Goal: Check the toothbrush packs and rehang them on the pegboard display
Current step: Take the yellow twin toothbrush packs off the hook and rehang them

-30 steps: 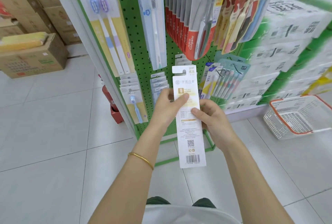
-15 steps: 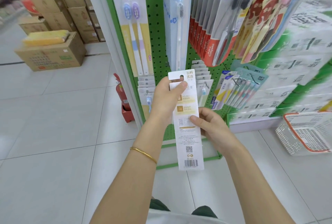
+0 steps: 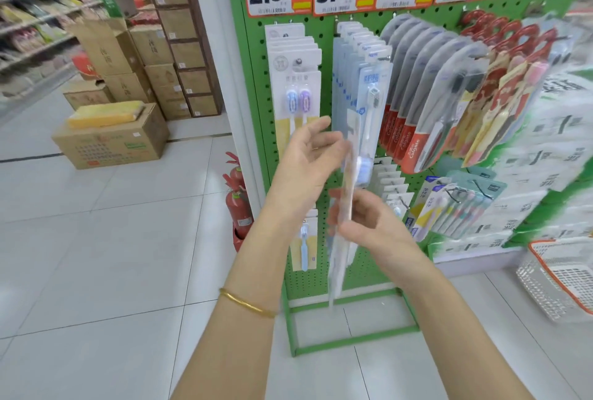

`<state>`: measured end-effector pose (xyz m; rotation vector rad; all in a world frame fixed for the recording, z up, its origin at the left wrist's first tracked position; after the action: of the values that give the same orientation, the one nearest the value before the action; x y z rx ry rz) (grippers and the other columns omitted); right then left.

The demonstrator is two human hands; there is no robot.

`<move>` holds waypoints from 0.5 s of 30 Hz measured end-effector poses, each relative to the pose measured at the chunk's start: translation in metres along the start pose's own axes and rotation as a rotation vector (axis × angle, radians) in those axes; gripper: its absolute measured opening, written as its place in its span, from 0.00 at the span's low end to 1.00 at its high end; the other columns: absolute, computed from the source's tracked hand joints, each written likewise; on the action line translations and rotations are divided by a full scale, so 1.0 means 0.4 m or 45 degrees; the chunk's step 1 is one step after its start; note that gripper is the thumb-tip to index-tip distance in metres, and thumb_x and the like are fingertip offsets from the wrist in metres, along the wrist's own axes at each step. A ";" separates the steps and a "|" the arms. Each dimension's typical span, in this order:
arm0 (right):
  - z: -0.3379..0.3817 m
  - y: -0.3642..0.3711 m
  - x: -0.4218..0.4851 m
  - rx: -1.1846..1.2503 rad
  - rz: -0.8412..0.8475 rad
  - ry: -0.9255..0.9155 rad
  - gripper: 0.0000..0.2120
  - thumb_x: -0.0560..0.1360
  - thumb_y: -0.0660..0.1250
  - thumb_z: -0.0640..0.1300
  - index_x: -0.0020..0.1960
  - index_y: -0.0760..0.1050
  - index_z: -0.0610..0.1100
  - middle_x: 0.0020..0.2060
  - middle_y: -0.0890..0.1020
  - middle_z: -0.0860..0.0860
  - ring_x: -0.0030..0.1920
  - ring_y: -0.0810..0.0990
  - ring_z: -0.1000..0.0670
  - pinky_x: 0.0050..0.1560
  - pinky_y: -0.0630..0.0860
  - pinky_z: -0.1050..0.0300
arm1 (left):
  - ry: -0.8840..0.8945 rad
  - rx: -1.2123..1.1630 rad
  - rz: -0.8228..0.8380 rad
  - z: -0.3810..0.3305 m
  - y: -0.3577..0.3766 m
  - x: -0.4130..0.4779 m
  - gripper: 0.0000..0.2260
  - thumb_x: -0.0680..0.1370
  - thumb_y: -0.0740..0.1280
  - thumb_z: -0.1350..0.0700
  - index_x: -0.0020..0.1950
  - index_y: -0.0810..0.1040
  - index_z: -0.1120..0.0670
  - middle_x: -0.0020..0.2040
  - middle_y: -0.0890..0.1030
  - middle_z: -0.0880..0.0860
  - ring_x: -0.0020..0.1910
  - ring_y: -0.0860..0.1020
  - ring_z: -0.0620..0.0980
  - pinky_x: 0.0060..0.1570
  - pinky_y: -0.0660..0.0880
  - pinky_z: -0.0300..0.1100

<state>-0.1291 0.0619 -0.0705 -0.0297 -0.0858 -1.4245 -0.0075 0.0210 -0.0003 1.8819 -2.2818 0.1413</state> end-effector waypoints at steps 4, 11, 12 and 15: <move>0.090 0.055 0.027 -0.398 -0.425 -0.160 0.21 0.64 0.77 0.50 0.50 0.70 0.58 0.45 0.78 0.59 0.44 0.76 0.64 0.47 0.72 0.67 | 0.226 0.004 -0.122 -0.073 -0.031 -0.009 0.07 0.81 0.59 0.50 0.50 0.76 0.49 0.50 0.80 0.55 0.48 0.79 0.48 0.52 0.76 0.46; 0.124 0.130 0.071 -0.805 -0.804 -0.248 0.22 0.63 0.71 0.64 0.46 0.64 0.55 0.41 0.69 0.59 0.41 0.72 0.58 0.37 0.68 0.59 | 0.423 0.248 -0.216 -0.098 -0.084 0.019 0.05 0.78 0.62 0.56 0.45 0.76 0.49 0.43 0.80 0.51 0.43 0.79 0.51 0.48 0.77 0.53; 0.125 0.135 0.079 -0.851 -0.834 -0.236 0.23 0.64 0.70 0.64 0.47 0.65 0.52 0.41 0.69 0.58 0.40 0.72 0.57 0.36 0.68 0.58 | 0.420 0.272 -0.239 -0.096 -0.090 0.029 0.06 0.79 0.62 0.57 0.44 0.76 0.49 0.42 0.80 0.50 0.43 0.79 0.52 0.48 0.78 0.56; 0.120 0.148 0.103 -0.964 -0.901 -0.223 0.26 0.65 0.70 0.66 0.48 0.66 0.48 0.42 0.69 0.56 0.41 0.73 0.53 0.36 0.68 0.56 | 0.406 0.324 -0.284 -0.094 -0.105 0.053 0.08 0.80 0.62 0.59 0.43 0.75 0.48 0.42 0.79 0.49 0.43 0.79 0.53 0.48 0.78 0.56</move>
<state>-0.0667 0.0334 -0.0175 -0.8155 0.3357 -2.0844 0.0329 -0.0005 0.0390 2.0424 -1.9031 0.6749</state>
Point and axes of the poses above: each hand's wrist, its own x-axis towards the middle knuckle, its own y-axis out of the palm, z = x × y, the point moved 2 cm from there along x, towards the middle knuckle
